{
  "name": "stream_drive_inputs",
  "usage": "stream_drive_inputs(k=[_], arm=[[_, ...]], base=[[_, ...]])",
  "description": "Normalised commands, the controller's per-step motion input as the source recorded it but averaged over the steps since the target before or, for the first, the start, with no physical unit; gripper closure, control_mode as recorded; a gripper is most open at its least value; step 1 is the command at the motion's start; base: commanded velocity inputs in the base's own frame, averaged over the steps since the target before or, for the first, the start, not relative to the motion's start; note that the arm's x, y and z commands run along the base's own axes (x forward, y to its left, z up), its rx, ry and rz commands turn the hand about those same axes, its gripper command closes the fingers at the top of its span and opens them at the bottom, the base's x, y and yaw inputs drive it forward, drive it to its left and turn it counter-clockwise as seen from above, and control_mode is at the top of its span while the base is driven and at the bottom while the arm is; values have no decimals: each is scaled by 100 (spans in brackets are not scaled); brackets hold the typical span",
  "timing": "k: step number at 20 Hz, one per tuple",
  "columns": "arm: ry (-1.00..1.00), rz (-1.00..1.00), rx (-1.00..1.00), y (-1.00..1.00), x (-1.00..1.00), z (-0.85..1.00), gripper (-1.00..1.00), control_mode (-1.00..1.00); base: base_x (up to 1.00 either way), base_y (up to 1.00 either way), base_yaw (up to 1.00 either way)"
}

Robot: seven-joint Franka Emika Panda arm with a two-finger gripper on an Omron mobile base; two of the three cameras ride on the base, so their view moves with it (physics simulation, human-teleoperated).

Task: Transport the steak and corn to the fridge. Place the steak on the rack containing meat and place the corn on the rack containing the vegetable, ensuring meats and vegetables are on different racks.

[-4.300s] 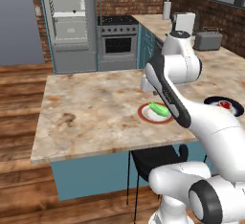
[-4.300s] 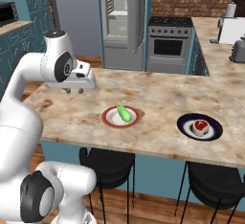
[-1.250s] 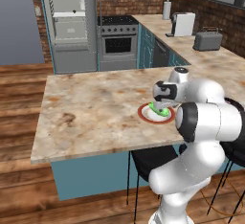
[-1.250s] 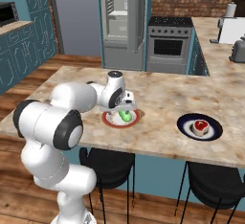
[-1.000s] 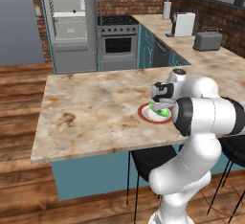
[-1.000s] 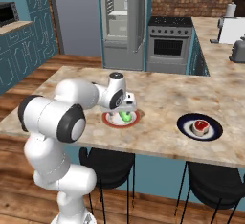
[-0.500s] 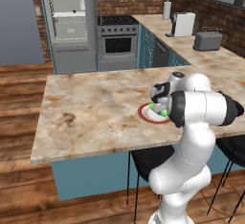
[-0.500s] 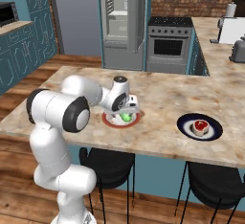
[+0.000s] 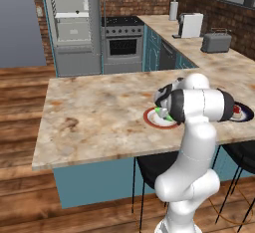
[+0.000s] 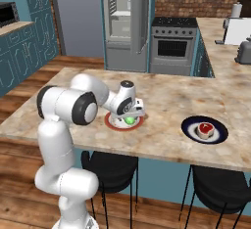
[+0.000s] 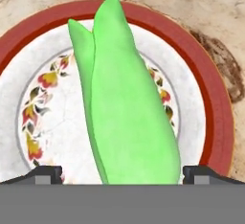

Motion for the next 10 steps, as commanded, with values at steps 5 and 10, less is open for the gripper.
stream_drive_inputs(k=[5, 10], arm=[[0, 1, 0, 0, 28, -23, -100, -100], [0, 0, 0, 0, 19, -33, 100, -100]], base=[[0, 0, 0], [0, 0, 0]])
